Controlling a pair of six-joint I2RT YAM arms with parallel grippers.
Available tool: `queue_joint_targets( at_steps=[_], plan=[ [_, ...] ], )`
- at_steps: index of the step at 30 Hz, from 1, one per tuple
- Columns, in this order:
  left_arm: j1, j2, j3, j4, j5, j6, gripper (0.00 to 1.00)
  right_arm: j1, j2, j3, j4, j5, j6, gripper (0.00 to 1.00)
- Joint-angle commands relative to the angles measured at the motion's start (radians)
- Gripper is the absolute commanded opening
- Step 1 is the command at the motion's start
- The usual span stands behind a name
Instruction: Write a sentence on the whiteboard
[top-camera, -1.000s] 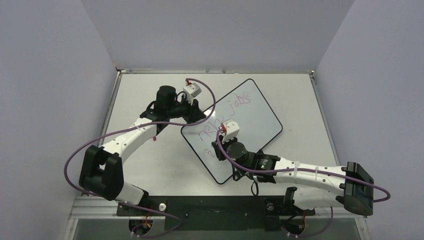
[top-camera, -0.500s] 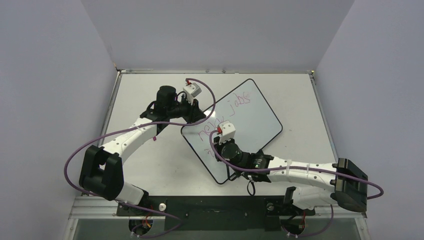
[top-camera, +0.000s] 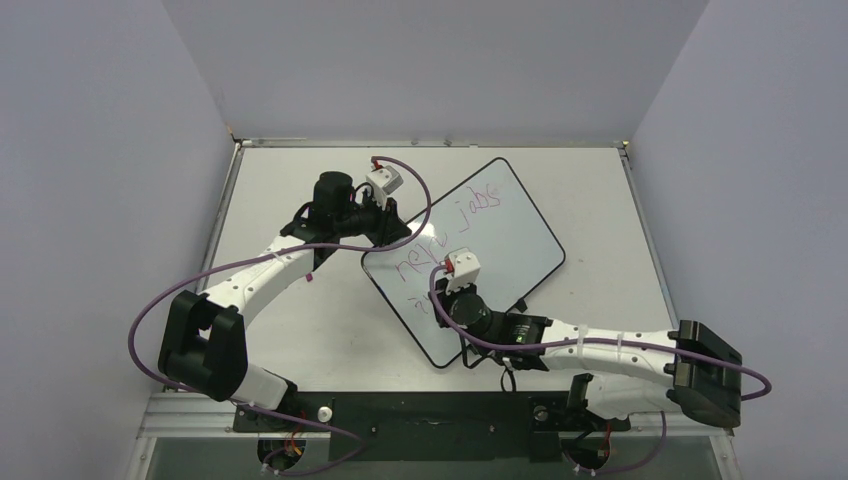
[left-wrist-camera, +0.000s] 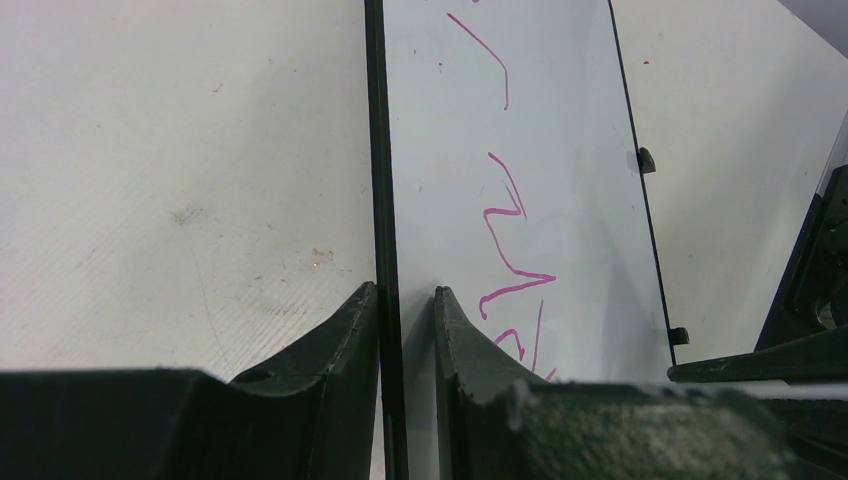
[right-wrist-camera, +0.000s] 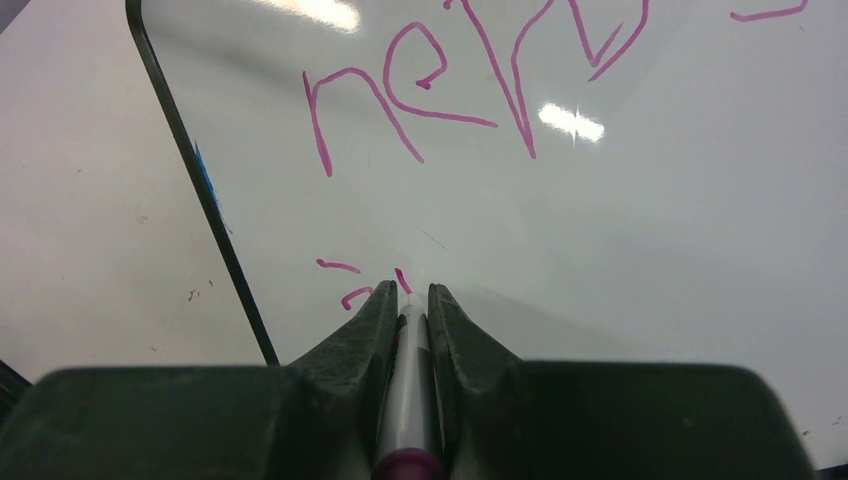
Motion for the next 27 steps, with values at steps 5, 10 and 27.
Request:
queue_joint_targets(
  at_steps=[5, 10, 27],
  plan=[
    [0.001, -0.037, 0.001, 0.042, -0.038, 0.058, 0.0, 0.02, -0.062, -0.065, -0.046, 0.036, 0.047, 0.0],
    [0.002, -0.038, 0.002, 0.042, -0.035, 0.058, 0.0, 0.024, -0.077, -0.068, -0.056, 0.039, 0.05, 0.0],
    [0.003, -0.037, -0.002, 0.042, -0.031, 0.059, 0.0, 0.023, 0.003, 0.048, -0.043, 0.034, -0.016, 0.0]
  ],
)
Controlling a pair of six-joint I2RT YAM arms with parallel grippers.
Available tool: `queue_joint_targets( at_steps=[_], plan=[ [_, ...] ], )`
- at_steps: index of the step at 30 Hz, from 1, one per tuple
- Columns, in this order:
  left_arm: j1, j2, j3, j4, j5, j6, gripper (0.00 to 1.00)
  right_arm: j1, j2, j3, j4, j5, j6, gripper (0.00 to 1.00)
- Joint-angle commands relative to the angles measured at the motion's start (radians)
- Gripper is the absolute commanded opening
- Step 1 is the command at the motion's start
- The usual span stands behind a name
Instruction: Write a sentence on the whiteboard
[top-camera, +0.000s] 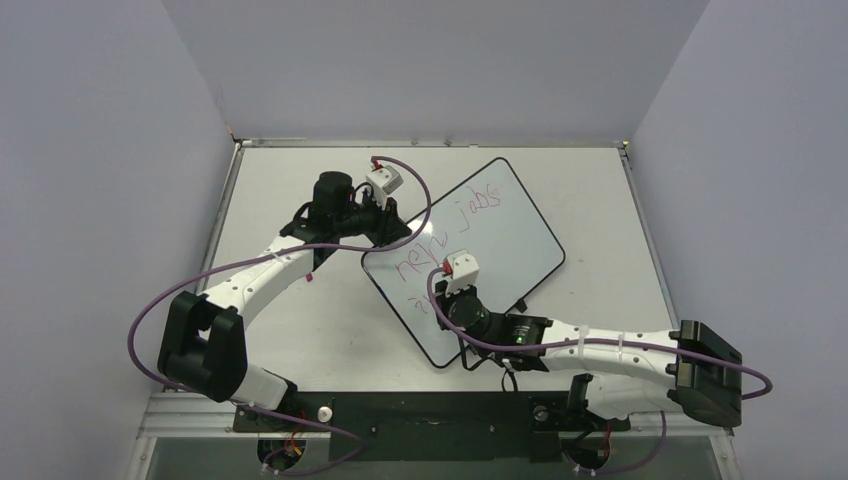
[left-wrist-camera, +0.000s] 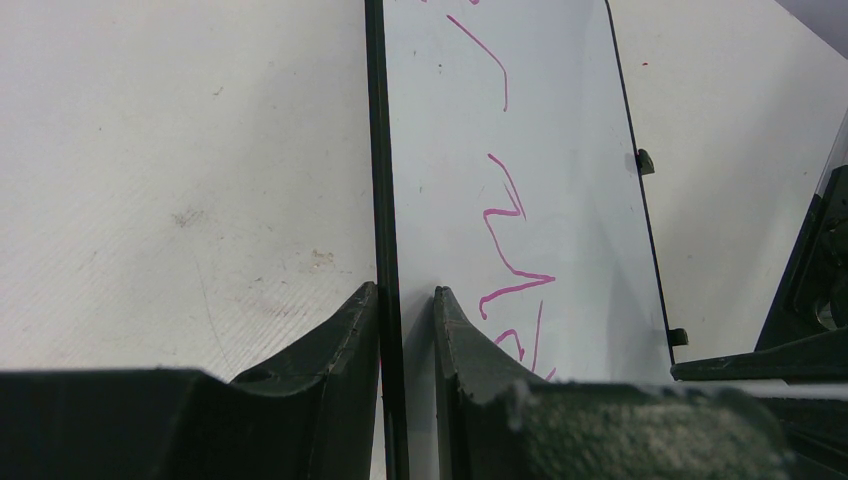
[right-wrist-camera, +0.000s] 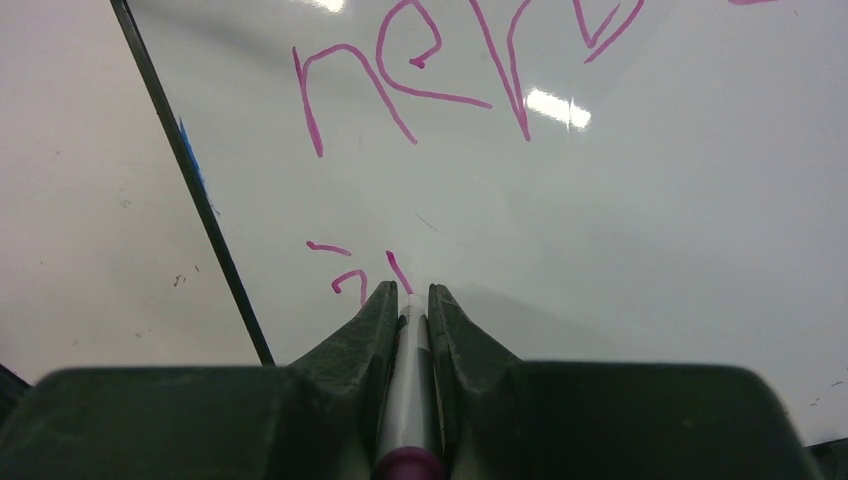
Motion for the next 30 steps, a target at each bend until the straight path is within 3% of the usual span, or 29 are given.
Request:
queue_joint_targets(
  at_steps=[1, 15, 30],
  plan=[
    [0.003, -0.034, -0.002, 0.041, -0.031, 0.059, 0.0, 0.005, 0.031, 0.072, 0.007, 0.012, -0.031, 0.0],
    [0.003, -0.033, -0.003, 0.041, -0.029, 0.06, 0.0, -0.039, 0.065, 0.134, -0.022, 0.043, -0.058, 0.0],
    [0.004, -0.03, -0.002, 0.042, -0.029, 0.061, 0.0, -0.076, 0.027, 0.067, -0.048, 0.022, -0.018, 0.0]
  ],
)
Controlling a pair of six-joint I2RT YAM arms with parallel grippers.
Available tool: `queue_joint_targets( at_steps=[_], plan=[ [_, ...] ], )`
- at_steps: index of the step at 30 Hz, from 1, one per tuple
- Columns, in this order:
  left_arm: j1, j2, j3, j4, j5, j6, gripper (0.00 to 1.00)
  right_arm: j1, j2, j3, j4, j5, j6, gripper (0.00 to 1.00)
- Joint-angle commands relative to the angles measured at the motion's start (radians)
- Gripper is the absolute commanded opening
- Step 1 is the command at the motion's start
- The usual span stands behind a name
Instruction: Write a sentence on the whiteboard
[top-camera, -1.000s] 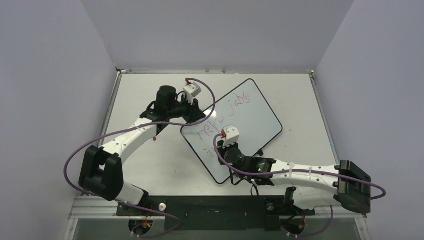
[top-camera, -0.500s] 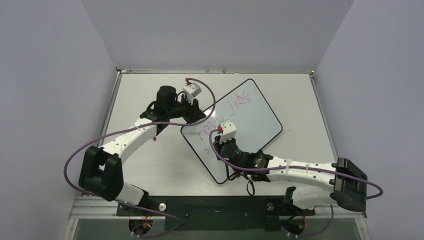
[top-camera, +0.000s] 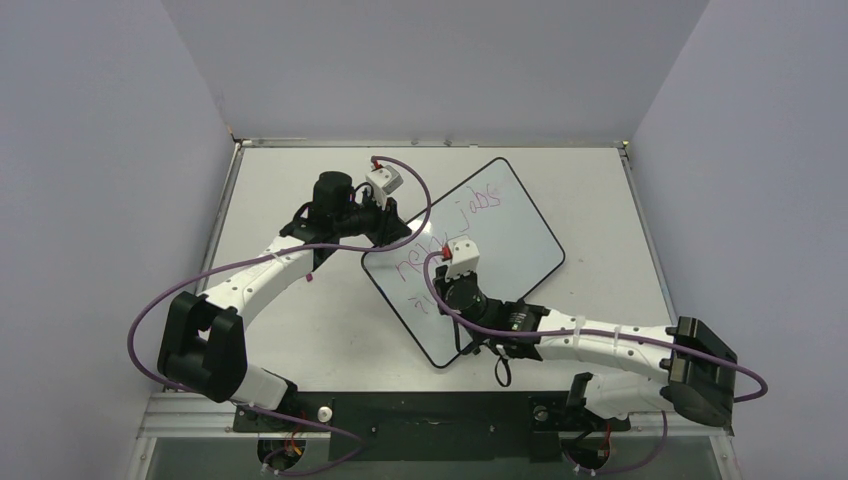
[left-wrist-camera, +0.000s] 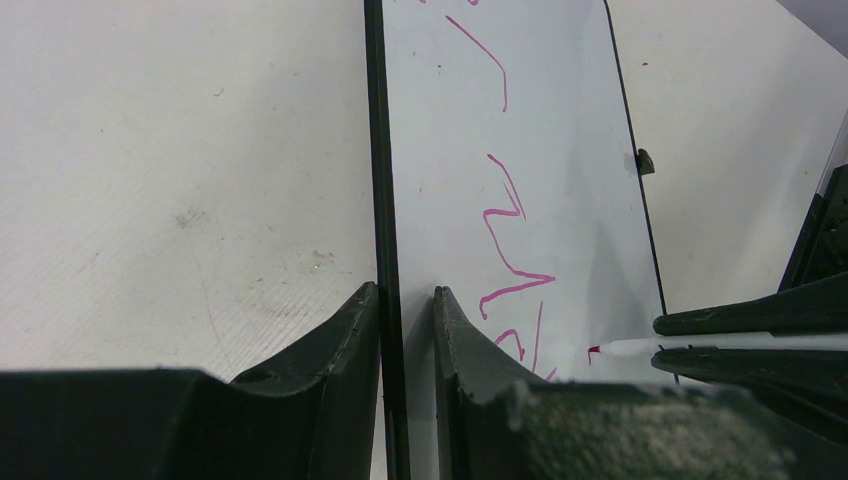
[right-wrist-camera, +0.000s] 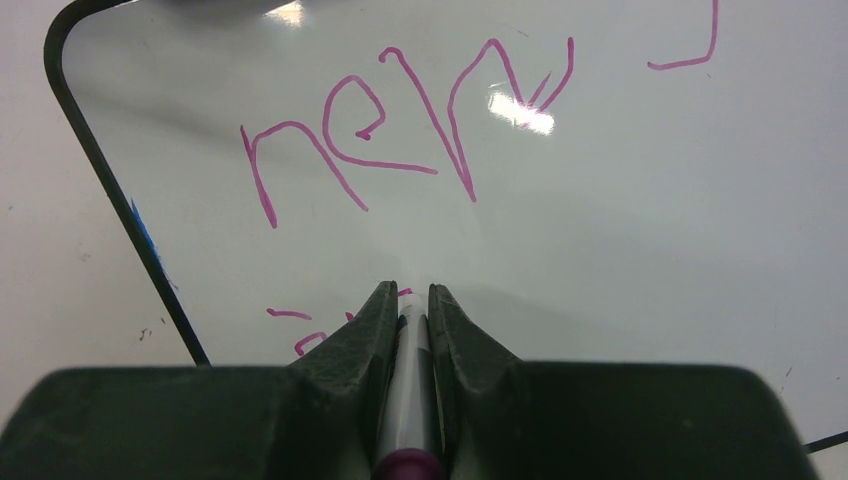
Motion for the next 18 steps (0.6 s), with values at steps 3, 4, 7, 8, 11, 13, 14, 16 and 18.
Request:
queue_joint_targets(
  at_steps=[3, 4, 7, 8, 11, 13, 14, 16, 18],
  plan=[
    [0.004, -0.03, -0.001, 0.041, -0.029, 0.057, 0.0, -0.004, -0.037, -0.046, -0.009, -0.009, 0.042, 0.0],
    [0.003, -0.029, -0.001, 0.041, -0.029, 0.057, 0.0, -0.003, -0.043, -0.06, -0.01, -0.011, 0.051, 0.0],
    [0.004, -0.029, -0.001, 0.041, -0.029, 0.059, 0.0, 0.004, -0.062, -0.086, -0.016, -0.015, 0.071, 0.0],
    [0.004, -0.028, -0.001, 0.041, -0.029, 0.06, 0.0, 0.005, -0.073, -0.099, -0.017, -0.015, 0.08, 0.0],
    [0.003, -0.027, 0.001, 0.041, -0.029, 0.058, 0.0, 0.015, -0.093, -0.119, -0.039, -0.014, 0.095, 0.0],
    [0.003, -0.027, 0.001, 0.041, -0.029, 0.058, 0.0, 0.016, -0.109, -0.124, -0.055, -0.013, 0.103, 0.0],
    [0.004, -0.026, 0.002, 0.041, -0.029, 0.058, 0.0, 0.018, -0.118, -0.125, -0.061, -0.013, 0.106, 0.0],
    [0.004, -0.027, 0.002, 0.041, -0.029, 0.058, 0.0, 0.019, -0.129, -0.122, -0.07, -0.01, 0.106, 0.0],
    [0.003, -0.028, 0.003, 0.041, -0.029, 0.057, 0.0, 0.02, -0.14, -0.112, -0.08, -0.007, 0.103, 0.0]
  ],
)
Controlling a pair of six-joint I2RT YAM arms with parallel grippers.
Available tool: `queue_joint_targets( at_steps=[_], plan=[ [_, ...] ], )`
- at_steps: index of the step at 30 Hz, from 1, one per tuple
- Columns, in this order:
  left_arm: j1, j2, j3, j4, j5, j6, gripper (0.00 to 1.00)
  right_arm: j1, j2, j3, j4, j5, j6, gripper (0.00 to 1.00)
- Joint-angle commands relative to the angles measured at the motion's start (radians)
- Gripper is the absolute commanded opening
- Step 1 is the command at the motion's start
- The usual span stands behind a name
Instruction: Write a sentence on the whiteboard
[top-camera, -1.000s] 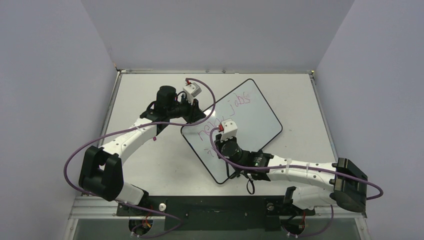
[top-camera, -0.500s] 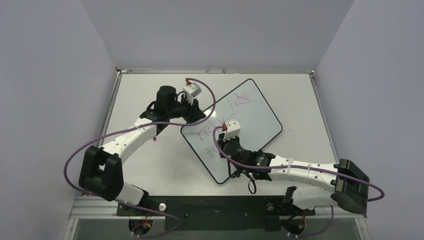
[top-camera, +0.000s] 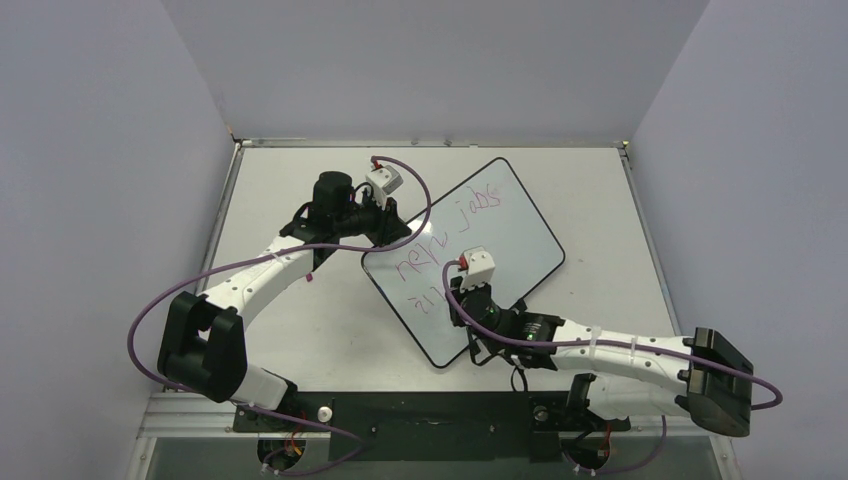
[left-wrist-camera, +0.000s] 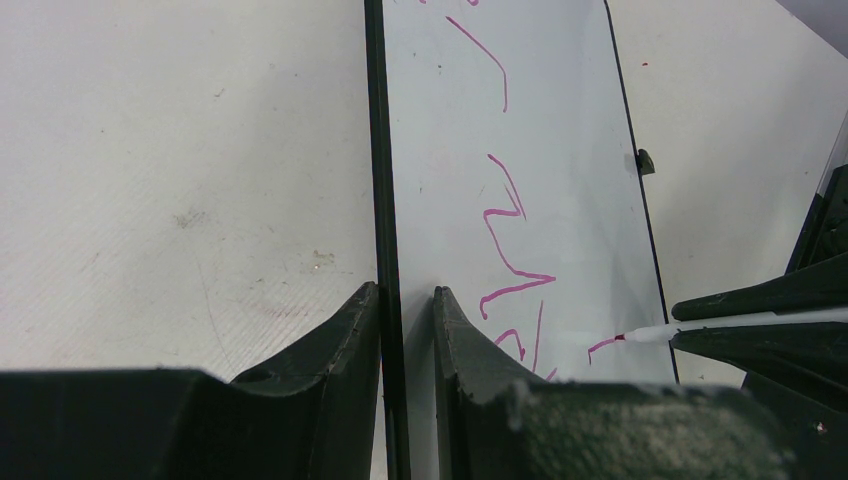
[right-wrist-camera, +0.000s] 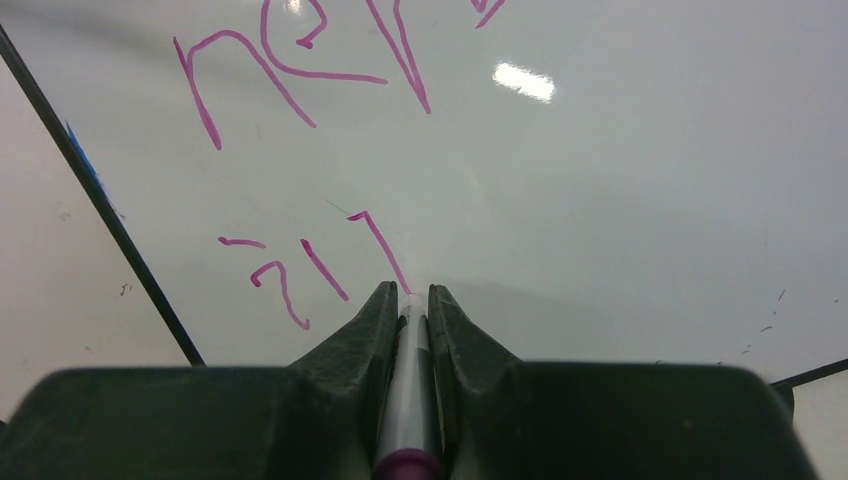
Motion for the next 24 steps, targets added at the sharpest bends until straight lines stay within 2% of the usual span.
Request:
queue_joint_targets(
  at_steps=[1, 9, 17, 24],
  plan=[
    [0.003, -0.029, 0.004, 0.041, -0.029, 0.057, 0.0, 0.01, -0.037, 0.007, -0.037, 0.007, 0.014, 0.0],
    [0.003, -0.03, 0.002, 0.041, -0.028, 0.058, 0.0, -0.006, -0.109, 0.007, 0.015, 0.108, -0.033, 0.0],
    [0.002, -0.029, 0.0, 0.041, -0.028, 0.057, 0.0, -0.138, -0.069, 0.026, 0.087, 0.018, -0.059, 0.0],
    [0.003, -0.023, 0.001, 0.041, -0.028, 0.058, 0.0, -0.163, -0.048, 0.046, 0.108, -0.013, -0.078, 0.0]
  ],
)
